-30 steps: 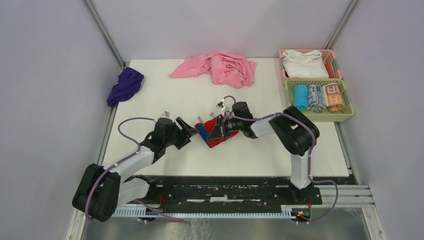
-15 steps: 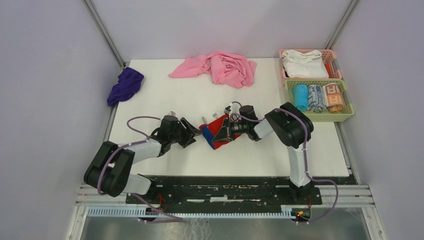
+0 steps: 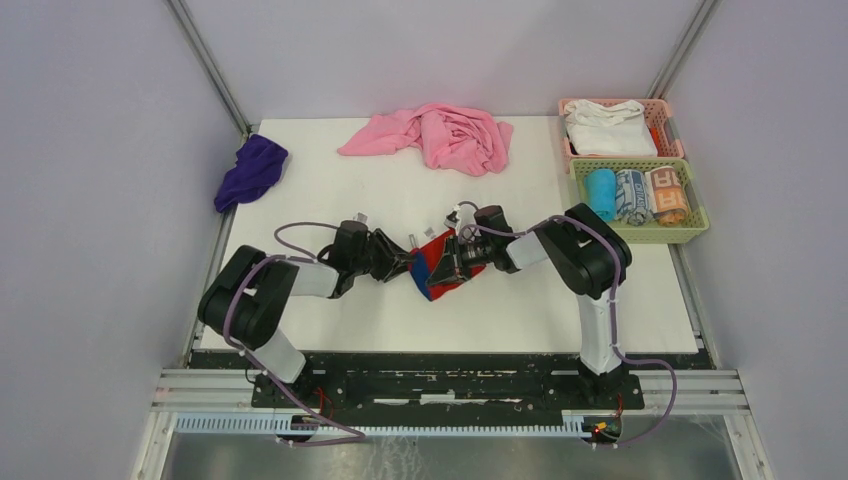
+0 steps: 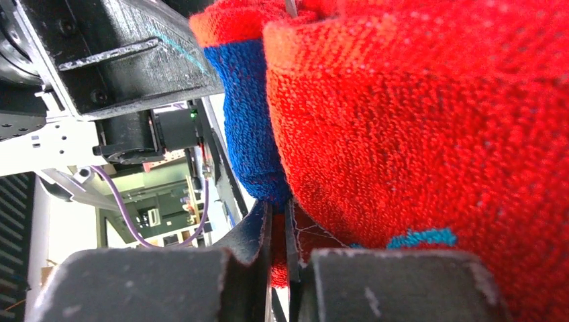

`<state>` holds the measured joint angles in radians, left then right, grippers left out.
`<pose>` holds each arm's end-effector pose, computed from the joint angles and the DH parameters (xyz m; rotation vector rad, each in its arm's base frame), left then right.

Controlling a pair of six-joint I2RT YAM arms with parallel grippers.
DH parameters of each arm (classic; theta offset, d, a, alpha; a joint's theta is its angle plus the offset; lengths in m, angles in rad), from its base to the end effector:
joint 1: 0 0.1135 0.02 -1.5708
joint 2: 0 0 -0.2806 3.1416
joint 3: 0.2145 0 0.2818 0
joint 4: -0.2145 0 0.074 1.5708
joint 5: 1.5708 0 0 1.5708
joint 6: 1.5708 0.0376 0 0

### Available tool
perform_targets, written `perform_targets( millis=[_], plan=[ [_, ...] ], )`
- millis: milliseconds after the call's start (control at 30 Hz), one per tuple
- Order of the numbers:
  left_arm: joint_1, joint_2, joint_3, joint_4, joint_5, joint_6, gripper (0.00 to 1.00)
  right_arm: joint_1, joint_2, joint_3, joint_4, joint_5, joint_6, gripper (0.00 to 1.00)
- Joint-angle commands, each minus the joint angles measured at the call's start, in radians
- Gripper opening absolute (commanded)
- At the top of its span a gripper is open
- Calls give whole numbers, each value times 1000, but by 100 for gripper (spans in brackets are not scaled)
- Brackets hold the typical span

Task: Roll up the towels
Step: Roll the towel at the center of the board.

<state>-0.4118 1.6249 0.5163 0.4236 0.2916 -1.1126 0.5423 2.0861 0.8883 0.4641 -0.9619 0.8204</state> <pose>0.2677 -0.1287 0.1044 -0.6884 2.3862 -1.0746 0.3142 0.2253 0.0592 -0.2303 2.5797 1.7294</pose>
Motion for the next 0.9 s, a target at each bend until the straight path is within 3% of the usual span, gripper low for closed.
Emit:
perform_targets(
  millis=[0, 100, 267, 433, 633, 867],
  plan=[
    [-26, 55, 8, 4, -35, -25, 46, 6, -26, 30, -232, 96, -157, 11],
    [-36, 66, 7, 4, -49, -33, 41, 12, -59, 62, -319, 125, -212, 16],
    [-36, 37, -21, -16, -107, -61, 19, 29, -167, 131, -529, 219, -350, 27],
    [-35, -87, -30, -169, -206, -71, 6, 89, -321, 207, -746, 398, -503, 43],
    [-36, -219, -9, -390, -303, -79, 3, 260, -474, 235, -851, 708, -648, 52],
    [-36, -298, -24, -497, -337, -115, 3, 452, -476, 243, -741, 911, -717, 53]
  ],
)
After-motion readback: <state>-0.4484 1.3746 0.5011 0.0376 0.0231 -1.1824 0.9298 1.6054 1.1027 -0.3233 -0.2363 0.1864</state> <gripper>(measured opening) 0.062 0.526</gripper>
